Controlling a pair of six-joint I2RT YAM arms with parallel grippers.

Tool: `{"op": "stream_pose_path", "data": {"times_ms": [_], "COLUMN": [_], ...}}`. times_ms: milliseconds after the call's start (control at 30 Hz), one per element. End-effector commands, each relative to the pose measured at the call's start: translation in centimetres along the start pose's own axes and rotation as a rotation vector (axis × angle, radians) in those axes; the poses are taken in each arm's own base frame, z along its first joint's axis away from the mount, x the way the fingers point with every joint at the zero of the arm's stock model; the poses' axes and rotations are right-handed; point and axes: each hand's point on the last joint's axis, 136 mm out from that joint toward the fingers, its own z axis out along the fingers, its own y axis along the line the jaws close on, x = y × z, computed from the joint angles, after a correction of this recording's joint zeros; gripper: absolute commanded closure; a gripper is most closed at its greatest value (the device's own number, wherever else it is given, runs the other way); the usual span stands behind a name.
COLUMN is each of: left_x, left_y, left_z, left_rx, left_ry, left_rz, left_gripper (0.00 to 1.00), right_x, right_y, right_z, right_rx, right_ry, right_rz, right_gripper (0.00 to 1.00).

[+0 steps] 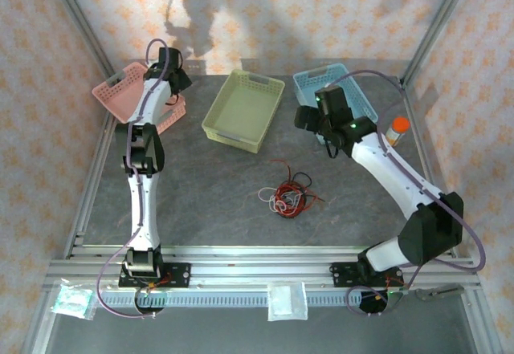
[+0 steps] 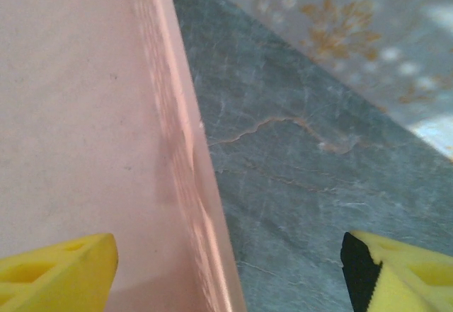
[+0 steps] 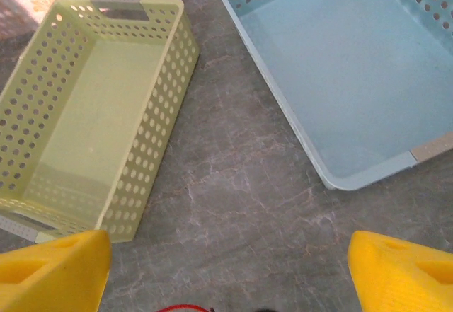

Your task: Untangle the cables

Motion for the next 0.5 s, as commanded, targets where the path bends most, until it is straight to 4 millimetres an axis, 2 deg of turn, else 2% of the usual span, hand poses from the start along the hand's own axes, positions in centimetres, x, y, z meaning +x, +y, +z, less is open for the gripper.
{"op": "stream_pose_path", "data": {"times_ms": [0,133,267,367,467], "left_x": [-0.3,0.6,2.5,3.6,4.6], "left_y": [0.8,-0.2,-1.5,-1.7,-1.9], "left_z": [0.4,1.1,1.5,1.2,0.6], "left_rx": [-0.037,0.019,0.093,0.091,0.085], "left_ry": [-0.007,0.038,0.118,0.149,0.173], "left_rz": [-0.019,0.010,0.065,0.131,0.210], "left_gripper": [0.19,0.21,0.31,0.39,0.41], "right_x": [-0.2,0.1,0.0,0.1,0.4], "right_y": [-0.7,-1.0,-1.3,-1.3,-1.3], "right_z": [-1.1,-1.0,-1.2,-1.1,-0.7], "right_rx": [0.015,0.031,0.042,0.042,0.042], "right_ry": [-0.030,-0.018,-0.029,-0.024,-0.015], "right_rz": [0.027,0.023,0.025,0.029,0.029], "right_gripper": [0.16,0.16,0.17,0.18,0.19]}}
